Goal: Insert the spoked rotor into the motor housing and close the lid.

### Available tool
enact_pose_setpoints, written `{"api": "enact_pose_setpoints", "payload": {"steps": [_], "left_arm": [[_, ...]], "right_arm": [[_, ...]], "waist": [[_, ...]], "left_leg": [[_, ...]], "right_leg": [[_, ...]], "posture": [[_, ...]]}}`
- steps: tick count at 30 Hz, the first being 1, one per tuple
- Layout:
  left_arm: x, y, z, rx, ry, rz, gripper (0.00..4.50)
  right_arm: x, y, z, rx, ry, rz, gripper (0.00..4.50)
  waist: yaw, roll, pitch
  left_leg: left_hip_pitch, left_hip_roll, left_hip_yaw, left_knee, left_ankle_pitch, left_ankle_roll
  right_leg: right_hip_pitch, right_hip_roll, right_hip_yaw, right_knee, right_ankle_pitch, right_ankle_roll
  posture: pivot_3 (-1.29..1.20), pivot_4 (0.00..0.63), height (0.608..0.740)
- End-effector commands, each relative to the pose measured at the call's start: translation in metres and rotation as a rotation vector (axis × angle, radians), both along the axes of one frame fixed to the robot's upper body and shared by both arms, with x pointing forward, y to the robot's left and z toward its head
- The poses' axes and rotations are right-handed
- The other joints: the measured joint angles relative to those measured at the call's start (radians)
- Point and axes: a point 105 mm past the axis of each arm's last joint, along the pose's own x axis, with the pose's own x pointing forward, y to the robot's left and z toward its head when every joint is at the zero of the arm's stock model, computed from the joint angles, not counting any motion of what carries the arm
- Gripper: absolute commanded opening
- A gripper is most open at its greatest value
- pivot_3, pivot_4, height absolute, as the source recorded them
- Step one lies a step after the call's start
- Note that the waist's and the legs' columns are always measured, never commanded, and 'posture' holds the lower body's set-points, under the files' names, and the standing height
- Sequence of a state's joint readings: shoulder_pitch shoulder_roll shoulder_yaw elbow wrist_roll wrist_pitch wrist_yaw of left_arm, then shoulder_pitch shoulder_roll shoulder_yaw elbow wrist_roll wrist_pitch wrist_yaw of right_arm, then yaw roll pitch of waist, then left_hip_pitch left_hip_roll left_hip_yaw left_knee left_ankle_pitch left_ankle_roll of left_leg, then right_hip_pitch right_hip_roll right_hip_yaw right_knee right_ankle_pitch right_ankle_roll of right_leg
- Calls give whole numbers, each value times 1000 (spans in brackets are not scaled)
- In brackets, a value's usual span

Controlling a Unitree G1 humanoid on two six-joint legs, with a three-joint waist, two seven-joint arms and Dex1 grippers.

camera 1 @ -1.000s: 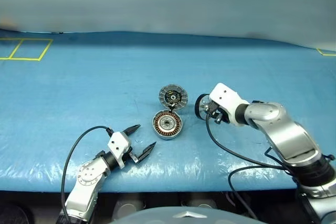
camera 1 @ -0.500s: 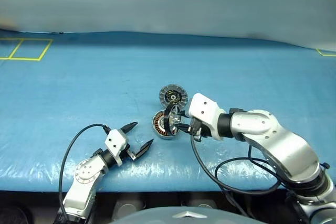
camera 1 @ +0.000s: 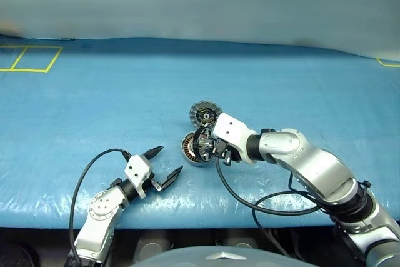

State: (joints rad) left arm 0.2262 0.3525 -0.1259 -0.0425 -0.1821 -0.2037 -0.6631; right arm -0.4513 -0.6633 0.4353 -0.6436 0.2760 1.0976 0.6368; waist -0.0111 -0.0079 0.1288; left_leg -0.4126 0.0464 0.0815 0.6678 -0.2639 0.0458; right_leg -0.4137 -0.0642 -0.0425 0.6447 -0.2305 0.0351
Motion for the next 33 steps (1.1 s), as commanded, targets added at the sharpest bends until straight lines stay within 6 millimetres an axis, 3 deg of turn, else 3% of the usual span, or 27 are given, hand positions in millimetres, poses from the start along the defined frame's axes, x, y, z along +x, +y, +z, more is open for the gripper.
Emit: {"api": "enact_pose_setpoints", "payload": {"steps": [1, 14, 23, 30, 33], "left_arm": [[1, -4, 14, -26, -53, -7, 4500], [1, -6, 16, -23, -59, -11, 4500], [2, -5, 16, -26, -59, -9, 4500], [2, -6, 15, -27, -58, -13, 4500], [2, -6, 16, -26, -59, -14, 4500]], "right_arm": [[1, 1, 9, -5, -45, 19, 1285], [9, -2, 1, -41, -45, -26, 1285], [12, -1, 6, -37, -64, -36, 4194], [11, -1, 12, -17, -67, -33, 4194], [11, 0, 16, 26, -61, -49, 3586]], "waist": [[0, 0, 0], [0, 0, 0], [0, 0, 0], [0, 0, 0], [0, 0, 0]], "left_leg": [[0, 0, 0, 0, 0, 0], [1, 0, 0, 0, 0, 0], [0, 0, 0, 0, 0, 0], [0, 0, 0, 0, 0, 0], [0, 0, 0, 0, 0, 0]], "right_leg": [[0, 0, 0, 0, 0, 0], [1, 0, 0, 0, 0, 0], [0, 0, 0, 0, 0, 0], [0, 0, 0, 0, 0, 0], [0, 0, 0, 0, 0, 0]], "posture": [[0, 150, 740], [0, 150, 740], [0, 150, 740], [0, 150, 740], [0, 150, 740]]}}
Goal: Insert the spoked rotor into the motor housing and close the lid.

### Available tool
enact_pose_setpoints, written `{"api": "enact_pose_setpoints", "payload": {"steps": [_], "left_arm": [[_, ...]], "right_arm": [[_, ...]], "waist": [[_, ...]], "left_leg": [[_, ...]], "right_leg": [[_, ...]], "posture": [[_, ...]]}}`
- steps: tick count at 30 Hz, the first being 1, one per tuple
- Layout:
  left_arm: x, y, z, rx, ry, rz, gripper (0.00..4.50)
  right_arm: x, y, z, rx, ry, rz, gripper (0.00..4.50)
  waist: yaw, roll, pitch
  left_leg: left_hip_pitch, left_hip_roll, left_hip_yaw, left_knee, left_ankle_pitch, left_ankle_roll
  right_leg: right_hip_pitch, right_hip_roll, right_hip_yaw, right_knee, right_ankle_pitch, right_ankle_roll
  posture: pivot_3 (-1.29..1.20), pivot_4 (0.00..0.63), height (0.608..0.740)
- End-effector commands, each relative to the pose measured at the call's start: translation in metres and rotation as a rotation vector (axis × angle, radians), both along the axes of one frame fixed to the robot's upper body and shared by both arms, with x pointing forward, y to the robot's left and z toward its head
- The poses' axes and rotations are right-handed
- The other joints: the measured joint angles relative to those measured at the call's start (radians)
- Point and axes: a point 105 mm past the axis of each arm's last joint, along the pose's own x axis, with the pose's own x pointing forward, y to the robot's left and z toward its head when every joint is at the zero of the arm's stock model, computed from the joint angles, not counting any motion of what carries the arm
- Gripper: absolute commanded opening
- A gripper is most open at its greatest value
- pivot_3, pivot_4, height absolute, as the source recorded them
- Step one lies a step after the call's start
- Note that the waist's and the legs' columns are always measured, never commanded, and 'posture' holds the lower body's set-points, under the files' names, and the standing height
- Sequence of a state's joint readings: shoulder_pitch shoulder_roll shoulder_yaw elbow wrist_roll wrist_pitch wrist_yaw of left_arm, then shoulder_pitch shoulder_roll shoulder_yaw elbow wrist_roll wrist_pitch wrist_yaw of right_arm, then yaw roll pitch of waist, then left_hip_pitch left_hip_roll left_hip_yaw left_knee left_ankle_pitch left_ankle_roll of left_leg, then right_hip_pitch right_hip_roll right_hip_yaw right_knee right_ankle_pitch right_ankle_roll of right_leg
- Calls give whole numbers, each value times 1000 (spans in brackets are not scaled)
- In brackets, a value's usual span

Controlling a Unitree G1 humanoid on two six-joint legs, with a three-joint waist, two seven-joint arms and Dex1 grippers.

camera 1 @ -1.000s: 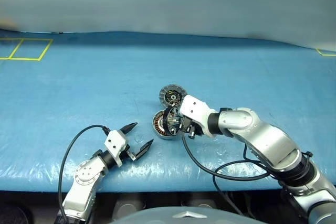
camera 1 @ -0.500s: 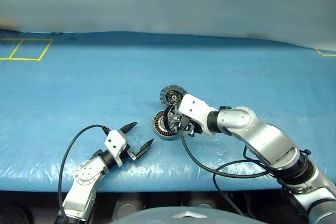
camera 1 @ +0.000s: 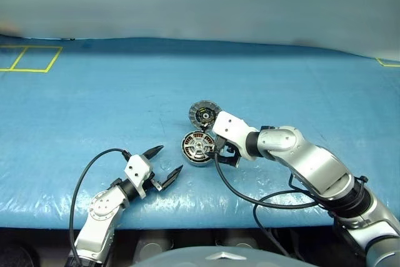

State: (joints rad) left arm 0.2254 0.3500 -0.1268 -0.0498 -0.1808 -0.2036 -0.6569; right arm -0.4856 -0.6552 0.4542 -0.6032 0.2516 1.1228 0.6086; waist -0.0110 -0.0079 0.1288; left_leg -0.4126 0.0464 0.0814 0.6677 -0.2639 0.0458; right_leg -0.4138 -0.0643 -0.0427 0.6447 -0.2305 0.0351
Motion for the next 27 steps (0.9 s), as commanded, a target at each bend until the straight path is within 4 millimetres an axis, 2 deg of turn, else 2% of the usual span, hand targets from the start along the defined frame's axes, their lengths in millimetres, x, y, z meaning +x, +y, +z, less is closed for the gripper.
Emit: {"api": "enact_pose_setpoints", "payload": {"steps": [1, 5, 11, 21, 24, 27], "left_arm": [[1, -5, 14, -23, -52, -17, 4500], [1, -5, 14, -22, -53, -17, 4500], [1, -4, 14, -19, -49, -20, 4500], [2, -5, 15, -15, -47, -34, 4500], [2, -5, 15, -13, -47, -33, 4500], [2, -5, 16, -12, -47, -30, 4500]], "right_arm": [[0, 5, 19, 93, -39, -14, 3258], [1, 8, 18, 179, -28, -76, 1978], [0, 12, -5, 298, 20, -208, 33], [-8, 14, -43, 318, 116, -271, 33], [-11, 15, -50, 313, 138, -279, 33], [-10, 17, -46, 326, 125, -276, 33]], "waist": [[0, 0, 0], [0, 0, 0], [0, 0, 0], [-1, 0, 0], [-2, -1, -1], [-3, -1, -1]], "left_leg": [[0, 0, 0, 0, 0, 0], [0, 0, 0, -1, 0, 0], [0, 0, 0, -1, 0, 0], [1, 0, 1, 0, 0, 0], [2, 1, 1, 0, 0, 0], [2, 1, 1, 0, 0, -1]], "right_leg": [[0, 0, 0, 0, 0, 0], [0, 0, 0, 0, 0, 0], [0, 0, 0, 0, 0, 0], [1, 1, 1, 0, 0, 1], [1, 2, 1, 0, 0, 1], [2, 2, 1, 0, 0, 1]], "posture": [[0, 150, 740], [0, 150, 740], [0, 150, 740], [0, 150, 740], [0, 150, 740], [0, 150, 740]]}}
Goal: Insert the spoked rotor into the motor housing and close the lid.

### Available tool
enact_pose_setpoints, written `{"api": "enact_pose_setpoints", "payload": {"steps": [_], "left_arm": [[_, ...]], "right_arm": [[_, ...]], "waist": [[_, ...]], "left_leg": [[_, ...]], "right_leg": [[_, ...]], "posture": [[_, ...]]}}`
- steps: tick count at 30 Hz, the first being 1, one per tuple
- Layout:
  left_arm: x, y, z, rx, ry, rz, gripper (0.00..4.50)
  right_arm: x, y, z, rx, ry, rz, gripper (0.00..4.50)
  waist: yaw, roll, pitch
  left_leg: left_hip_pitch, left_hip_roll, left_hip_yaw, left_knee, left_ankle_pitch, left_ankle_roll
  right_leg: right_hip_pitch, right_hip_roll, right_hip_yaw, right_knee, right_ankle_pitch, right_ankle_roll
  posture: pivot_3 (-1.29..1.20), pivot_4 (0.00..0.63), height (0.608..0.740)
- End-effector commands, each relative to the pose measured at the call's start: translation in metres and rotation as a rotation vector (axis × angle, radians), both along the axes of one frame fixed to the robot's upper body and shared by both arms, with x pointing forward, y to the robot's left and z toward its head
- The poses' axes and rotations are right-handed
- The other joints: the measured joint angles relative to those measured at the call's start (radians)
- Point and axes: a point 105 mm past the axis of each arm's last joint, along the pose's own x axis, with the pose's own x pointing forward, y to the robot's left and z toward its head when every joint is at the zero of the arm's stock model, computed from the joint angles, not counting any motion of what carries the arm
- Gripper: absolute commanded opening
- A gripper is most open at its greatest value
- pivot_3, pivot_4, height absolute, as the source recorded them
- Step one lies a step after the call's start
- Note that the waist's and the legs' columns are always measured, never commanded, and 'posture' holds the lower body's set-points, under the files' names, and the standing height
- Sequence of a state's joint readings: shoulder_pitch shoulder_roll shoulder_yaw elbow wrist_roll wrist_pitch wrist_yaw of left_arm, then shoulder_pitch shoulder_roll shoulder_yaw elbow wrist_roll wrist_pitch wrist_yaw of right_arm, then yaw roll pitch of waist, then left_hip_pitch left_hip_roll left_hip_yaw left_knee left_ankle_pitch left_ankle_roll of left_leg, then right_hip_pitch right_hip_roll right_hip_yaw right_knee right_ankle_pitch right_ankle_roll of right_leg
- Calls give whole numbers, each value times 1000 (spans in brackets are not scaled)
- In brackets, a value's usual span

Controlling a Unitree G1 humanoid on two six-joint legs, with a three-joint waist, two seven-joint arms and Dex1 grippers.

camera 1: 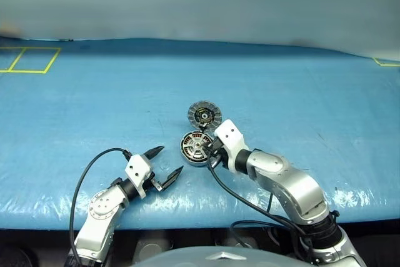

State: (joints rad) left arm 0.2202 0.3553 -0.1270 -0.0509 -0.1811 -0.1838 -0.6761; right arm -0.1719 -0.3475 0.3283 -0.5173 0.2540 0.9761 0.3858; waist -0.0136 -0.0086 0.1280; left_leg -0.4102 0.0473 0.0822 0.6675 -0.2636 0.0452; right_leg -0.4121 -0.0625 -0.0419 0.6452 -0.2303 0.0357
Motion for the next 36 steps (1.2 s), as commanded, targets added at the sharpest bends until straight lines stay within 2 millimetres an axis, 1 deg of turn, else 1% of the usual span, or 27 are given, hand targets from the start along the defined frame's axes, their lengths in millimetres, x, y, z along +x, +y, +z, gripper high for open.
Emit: {"api": "enact_pose_setpoints", "payload": {"steps": [1, 4, 6, 15, 19, 21, 26, 29, 32, 35, 36], "left_arm": [[2, -4, 17, -20, -63, -10, 4500], [2, -4, 17, -20, -62, -8, 4500], [2, -3, 17, -20, -60, -7, 4500], [2, -5, 18, -24, -60, -11, 4500], [2, -5, 18, -20, -57, -12, 4500], [2, -5, 19, -20, -57, -12, 4500], [2, -5, 19, -19, -58, -11, 4500], [2, -5, 19, -21, -57, -12, 4500], [2, -6, 19, -25, -56, -15, 4500], [3, -7, 17, -26, -53, -17, 4500], [3, -8, 16, -27, -52, -19, 4500]], "right_arm": [[-3, 3, -1, 14, 12, 1, 33], [-4, 4, 9, 44, -8, 4, 33], [-6, 4, 12, 56, -4, 12, 33], [-19, 4, -17, 32, 110, 7, 33], [-17, 2, -26, 37, 116, -19, 33], [-15, 3, -19, 60, 90, -16, 33], [-11, 1, 17, 137, -11, 30, 33], [-13, -4, 36, 138, -62, 83, 33], [-15, -11, 47, 107, -90, 124, 33], [-10, -11, 52, 92, -112, 120, 33], [-5, -9, 52, 92, -114, 103, 33]], "waist": [[0, 0, 0], [0, 0, 0], [1, 0, 0], [2, 0, 0], [1, -1, -1], [1, -1, -1], [3, -1, -1], [3, -1, -1], [3, -1, -1], [2, -1, -1], [2, -1, -1]], "left_leg": [[0, 0, 0, 0, 0, 0], [0, 0, 0, 0, 0, 0], [0, 0, 0, 0, 0, 0], [0, 0, 0, -1, 0, 0], [2, 0, -1, 0, 0, 0], [3, 0, -1, -1, 0, 0], [3, 0, 0, 0, 0, 0], [-1, -1, 0, 0, 0, 0], [-2, -1, -1, -1, 0, 0], [-2, 0, -1, -1, 0, 0], [-2, 0, -1, -1, 0, 0]], "right_leg": [[0, 0, 0, 0, 0, 0], [0, 0, 0, 0, 0, 0], [0, 0, 0, 0, 0, 0], [0, 0, 0, 0, 0, -1], [0, 0, 0, 0, -1, -1], [-1, 0, 0, -1, -1, -1], [-1, -1, 0, -1, -1, -1], [-1, -1, 0, 0, 0, -1], [-1, -1, 0, -1, 0, 0], [-2, -1, 0, -1, -1, -1], [-2, 0, -1, -1, -1, -1]], "posture": [[0, 150, 740], [0, 150, 740], [0, 150, 740], [0, 150, 740], [0, 150, 740], [0, 150, 740], [0, 150, 740], [0, 150, 740], [0, 150, 740], [0, 150, 740], [0, 150, 740]]}}
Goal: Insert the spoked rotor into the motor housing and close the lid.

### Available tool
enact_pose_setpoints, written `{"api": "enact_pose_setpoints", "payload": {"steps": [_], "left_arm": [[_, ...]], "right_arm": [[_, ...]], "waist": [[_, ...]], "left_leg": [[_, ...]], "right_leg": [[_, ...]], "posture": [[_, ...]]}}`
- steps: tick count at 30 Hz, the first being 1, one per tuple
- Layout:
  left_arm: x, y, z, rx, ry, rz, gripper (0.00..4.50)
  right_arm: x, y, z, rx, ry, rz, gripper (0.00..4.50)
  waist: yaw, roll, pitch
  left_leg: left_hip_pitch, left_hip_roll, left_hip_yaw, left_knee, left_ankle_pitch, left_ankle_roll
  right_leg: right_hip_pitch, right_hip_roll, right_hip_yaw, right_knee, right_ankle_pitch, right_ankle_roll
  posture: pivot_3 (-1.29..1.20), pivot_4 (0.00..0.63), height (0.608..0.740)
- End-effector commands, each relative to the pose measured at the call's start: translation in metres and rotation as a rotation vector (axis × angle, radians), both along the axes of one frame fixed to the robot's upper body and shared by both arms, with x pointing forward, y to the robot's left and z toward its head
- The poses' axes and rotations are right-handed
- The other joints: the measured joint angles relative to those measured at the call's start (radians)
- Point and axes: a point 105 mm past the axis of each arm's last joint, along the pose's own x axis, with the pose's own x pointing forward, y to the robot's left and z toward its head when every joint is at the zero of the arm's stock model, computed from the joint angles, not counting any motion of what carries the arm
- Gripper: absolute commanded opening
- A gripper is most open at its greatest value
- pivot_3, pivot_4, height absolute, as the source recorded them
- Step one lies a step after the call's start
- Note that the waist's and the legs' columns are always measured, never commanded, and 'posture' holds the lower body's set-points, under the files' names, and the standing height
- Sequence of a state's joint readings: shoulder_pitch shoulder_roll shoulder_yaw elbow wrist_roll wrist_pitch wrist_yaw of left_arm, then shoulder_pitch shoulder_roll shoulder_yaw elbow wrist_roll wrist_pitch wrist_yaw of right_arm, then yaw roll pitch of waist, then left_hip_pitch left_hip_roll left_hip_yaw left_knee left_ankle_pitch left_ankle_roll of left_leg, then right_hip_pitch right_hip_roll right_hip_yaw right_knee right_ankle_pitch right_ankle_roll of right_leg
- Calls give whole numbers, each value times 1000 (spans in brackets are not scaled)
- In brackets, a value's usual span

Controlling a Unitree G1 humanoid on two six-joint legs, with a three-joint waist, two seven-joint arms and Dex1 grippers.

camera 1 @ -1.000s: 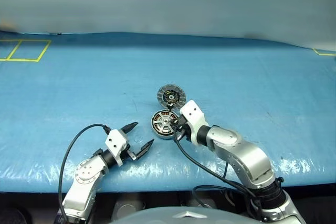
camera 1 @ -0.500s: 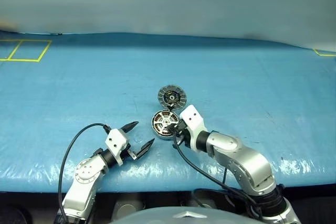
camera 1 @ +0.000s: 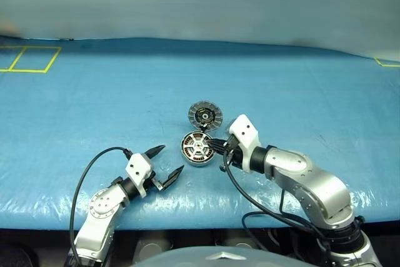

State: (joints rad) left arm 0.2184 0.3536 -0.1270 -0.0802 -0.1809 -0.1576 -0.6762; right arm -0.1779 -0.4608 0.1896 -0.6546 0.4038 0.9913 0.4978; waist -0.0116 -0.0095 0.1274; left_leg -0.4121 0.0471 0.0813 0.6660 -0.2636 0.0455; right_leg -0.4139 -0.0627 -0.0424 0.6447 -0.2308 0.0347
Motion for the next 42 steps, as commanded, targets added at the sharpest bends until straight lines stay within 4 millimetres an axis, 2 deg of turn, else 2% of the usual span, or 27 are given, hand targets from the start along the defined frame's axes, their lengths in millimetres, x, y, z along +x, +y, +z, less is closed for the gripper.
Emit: {"api": "enact_pose_setpoints", "payload": {"steps": [1, 7, 16, 23, 33, 37, 42], "left_arm": [[2, -6, 12, -26, -49, -14, 4500], [3, -6, 11, -29, -50, -15, 4500], [3, -4, 10, -28, -52, 0, 4500], [3, -3, 10, -25, -54, 2, 4500], [3, -5, 11, -28, -51, -12, 4500], [4, -5, 11, -30, -51, -14, 4500], [4, -5, 12, -30, -53, -14, 4500]], "right_arm": [[8, 10, 12, 21, -44, -7, 33], [28, 30, -11, 4, 3, -31, 33], [42, 28, -38, -23, 76, -68, 33], [34, 26, -53, -52, 118, -37, 33], [10, 43, -57, -112, -26, 149, 33], [12, 42, -63, -203, -86, 178, 33], [23, 39, -68, -263, -128, 142, 33]], "waist": [[-1, 0, 0], [1, 0, 0], [0, 0, 0], [0, 0, 0], [-2, 0, 0], [-1, 0, -1], [-1, 0, -1]], "left_leg": [[0, 0, 0, 0, 0, 0], [0, 0, 0, 0, 0, 0], [0, 0, 1, 1, 0, 0], [1, 0, 1, 1, 0, 0], [1, 0, 1, 1, 0, 0], [2, 0, 1, 1, 0, 0], [3, 0, 1, 1, 0, 0]], "right_leg": [[0, 0, 0, 0, 0, 0], [1, 0, 0, 0, 0, 0], [1, 1, 1, 0, 1, 1], [1, 1, 1, 0, 1, 1], [1, 1, 1, 0, 1, 1], [2, 1, 1, 0, 0, 1], [3, 1, 1, 0, 0, 1]], "posture": [[0, 150, 740], [0, 150, 740], [0, 150, 740], [0, 150, 740], [0, 150, 740], [0, 150, 740], [0, 150, 740]]}}
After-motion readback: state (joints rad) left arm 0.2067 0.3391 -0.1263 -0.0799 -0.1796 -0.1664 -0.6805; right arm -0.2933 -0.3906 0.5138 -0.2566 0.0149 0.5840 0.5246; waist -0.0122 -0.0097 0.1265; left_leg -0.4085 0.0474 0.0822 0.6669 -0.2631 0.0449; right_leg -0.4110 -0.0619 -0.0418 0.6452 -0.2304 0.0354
